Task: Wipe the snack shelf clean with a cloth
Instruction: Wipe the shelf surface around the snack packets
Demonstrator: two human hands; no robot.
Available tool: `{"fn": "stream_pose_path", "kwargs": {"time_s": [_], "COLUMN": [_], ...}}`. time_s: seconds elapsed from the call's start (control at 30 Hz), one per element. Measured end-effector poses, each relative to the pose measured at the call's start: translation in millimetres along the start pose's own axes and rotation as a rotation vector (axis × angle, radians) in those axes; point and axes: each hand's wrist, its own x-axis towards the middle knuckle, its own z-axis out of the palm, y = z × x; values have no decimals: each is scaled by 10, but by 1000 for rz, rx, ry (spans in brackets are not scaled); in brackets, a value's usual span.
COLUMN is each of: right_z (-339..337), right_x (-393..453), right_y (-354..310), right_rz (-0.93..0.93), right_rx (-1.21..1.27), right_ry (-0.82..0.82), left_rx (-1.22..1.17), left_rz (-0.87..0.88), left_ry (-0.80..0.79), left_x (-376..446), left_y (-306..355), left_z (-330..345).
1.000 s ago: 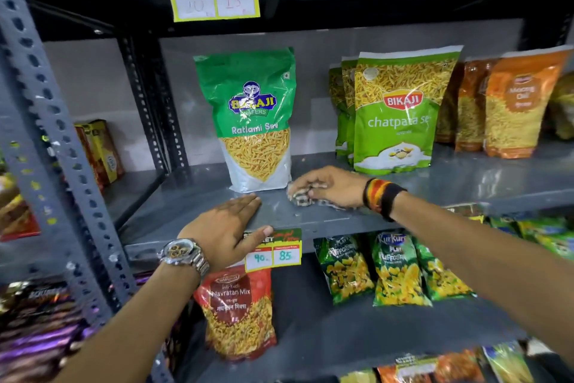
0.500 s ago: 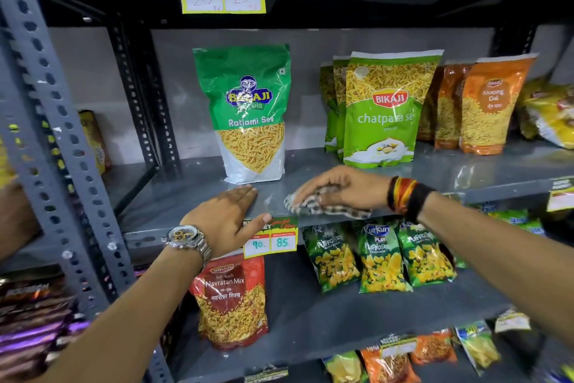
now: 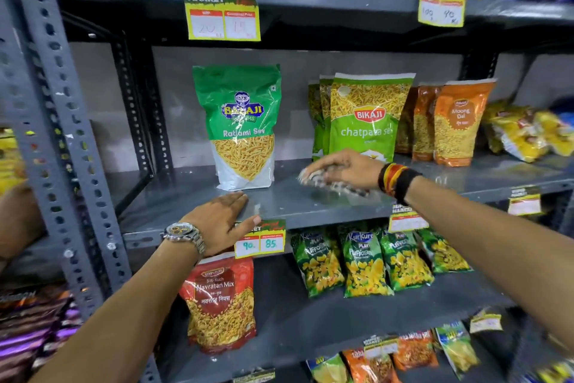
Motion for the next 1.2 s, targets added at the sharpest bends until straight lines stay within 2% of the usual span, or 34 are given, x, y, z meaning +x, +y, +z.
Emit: {"fn": "stream_pose_path", "kwargs": {"time_s": [0.07, 0.17, 0.37, 0.53, 0.7, 0.87, 0.93, 1.03, 1.1, 1.2], "right_z": [-326, -545, -366, -209, -236, -443, -616, -714, -546, -364], "right_x": [72, 165, 493, 587, 283, -358, -304, -77, -87, -359], "right_y": [251, 584, 1022, 1409, 1563, 1376, 1410, 1635, 1690, 1466], "right_rz": [75, 125, 31, -114, -209, -287, -254, -67, -8, -43], "right_rx": [-3, -30, 11, -40, 74, 176, 193, 98, 42, 54], "right_ry": [155, 201, 78, -79, -87, -205, -86, 71, 69, 7], "left_rx": [11, 9, -7, -8, 11, 3, 7, 4, 5, 0], "left_rz": [-5, 13, -56, -104, -119, -115, -110, -119, -111, -95], "left_ry": [27, 73, 47, 36, 51, 41, 47, 50, 44, 36], "left_x": [25, 168, 626, 669, 644, 651, 651, 648, 647, 646], "left_y": [94, 382, 957, 927, 996, 963, 970, 967, 944, 923], "left_z": [-8, -24, 95, 182, 198, 180, 170, 173, 187, 225]}}
